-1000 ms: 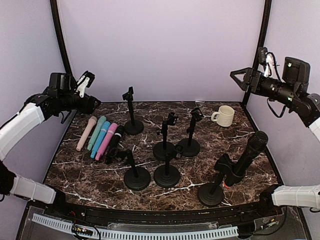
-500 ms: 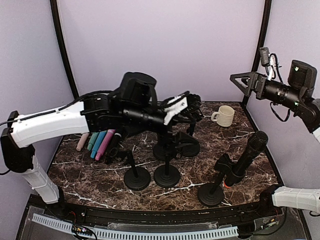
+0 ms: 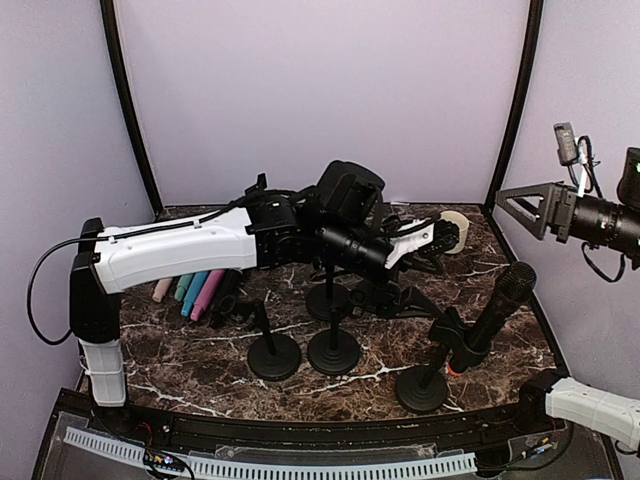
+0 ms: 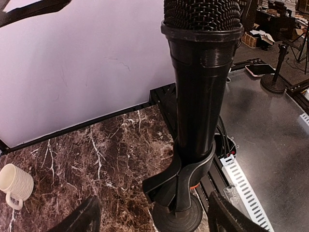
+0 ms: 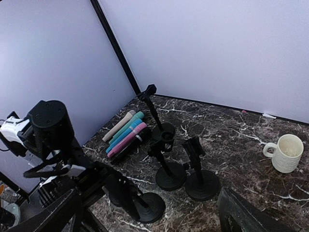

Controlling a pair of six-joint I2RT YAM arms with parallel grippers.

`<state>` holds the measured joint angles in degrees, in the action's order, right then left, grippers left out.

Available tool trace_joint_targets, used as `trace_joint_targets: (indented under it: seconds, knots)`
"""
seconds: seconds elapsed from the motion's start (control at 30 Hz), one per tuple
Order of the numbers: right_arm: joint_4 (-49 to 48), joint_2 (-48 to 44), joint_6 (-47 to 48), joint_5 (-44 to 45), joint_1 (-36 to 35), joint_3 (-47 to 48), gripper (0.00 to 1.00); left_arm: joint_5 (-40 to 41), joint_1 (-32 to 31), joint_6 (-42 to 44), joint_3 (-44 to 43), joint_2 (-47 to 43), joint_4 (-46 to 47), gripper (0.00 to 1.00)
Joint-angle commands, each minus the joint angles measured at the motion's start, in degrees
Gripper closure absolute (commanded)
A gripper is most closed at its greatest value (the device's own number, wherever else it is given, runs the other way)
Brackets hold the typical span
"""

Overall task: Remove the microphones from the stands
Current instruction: Hold the microphone from the microphone stand.

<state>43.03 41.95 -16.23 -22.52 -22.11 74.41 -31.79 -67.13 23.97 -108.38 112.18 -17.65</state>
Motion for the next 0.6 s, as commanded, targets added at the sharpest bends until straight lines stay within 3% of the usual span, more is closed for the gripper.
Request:
trace_joint_targets:
  seconds: [0.0, 0.33, 0.57]
  knots:
    - [8.88, -4.93, -2.86, -6.11, 0.22, 1.95, 0.01, -4.56, -0.28, -1.96, -0.16, 0.51, 0.92, 0.22]
    - [16.59, -9.51, -3.57, -18.3, 0.22, -0.41, 0.01, -3.73, -0.37, -4.27, 0.49, 2.95, 2.42, 0.22]
    - [17.29, -8.8, 0.26, -20.61, 0.22, -4.08, 0.03, -2.96, -0.38, -5.58, 0.08, 4.19, 2.26, 0.22]
